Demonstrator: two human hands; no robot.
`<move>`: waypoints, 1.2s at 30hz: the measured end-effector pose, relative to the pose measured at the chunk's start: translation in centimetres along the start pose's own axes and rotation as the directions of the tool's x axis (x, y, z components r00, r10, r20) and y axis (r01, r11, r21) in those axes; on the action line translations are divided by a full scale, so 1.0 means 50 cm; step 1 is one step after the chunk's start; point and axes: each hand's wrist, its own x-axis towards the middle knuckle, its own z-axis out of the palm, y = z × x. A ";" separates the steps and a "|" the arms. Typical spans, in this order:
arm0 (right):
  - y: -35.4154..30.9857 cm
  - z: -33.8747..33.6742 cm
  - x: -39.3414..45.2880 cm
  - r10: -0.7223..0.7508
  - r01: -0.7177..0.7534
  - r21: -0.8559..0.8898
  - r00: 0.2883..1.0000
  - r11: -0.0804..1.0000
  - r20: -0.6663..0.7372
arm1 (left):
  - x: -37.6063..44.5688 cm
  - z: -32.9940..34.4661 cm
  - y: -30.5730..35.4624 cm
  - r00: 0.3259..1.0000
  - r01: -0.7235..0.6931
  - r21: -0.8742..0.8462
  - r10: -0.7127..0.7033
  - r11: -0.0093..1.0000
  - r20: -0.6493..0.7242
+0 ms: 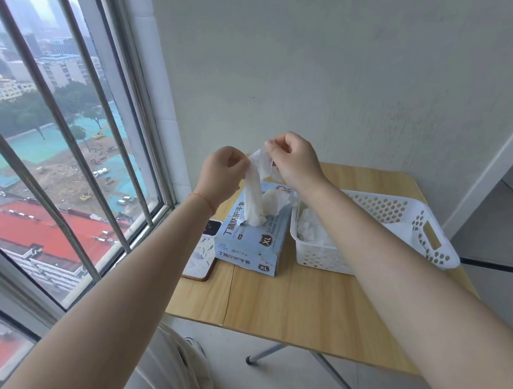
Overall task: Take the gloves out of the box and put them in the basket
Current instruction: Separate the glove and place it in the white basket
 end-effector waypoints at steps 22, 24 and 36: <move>-0.055 -0.080 -0.026 0.065 -0.041 0.253 0.994 0.967 -0.086 | 0.009 0.021 0.161 0.996 0.068 -0.377 -0.044 0.924 0.073; -0.041 -0.081 -0.029 0.121 -0.097 0.201 0.987 0.975 -0.108 | -0.001 0.033 0.122 0.972 0.210 -0.333 -0.159 0.919 0.176; -0.016 -0.084 -0.041 0.170 -0.171 0.002 0.983 0.985 -0.065 | -0.046 0.053 0.069 0.957 0.146 -0.268 -0.068 0.952 0.281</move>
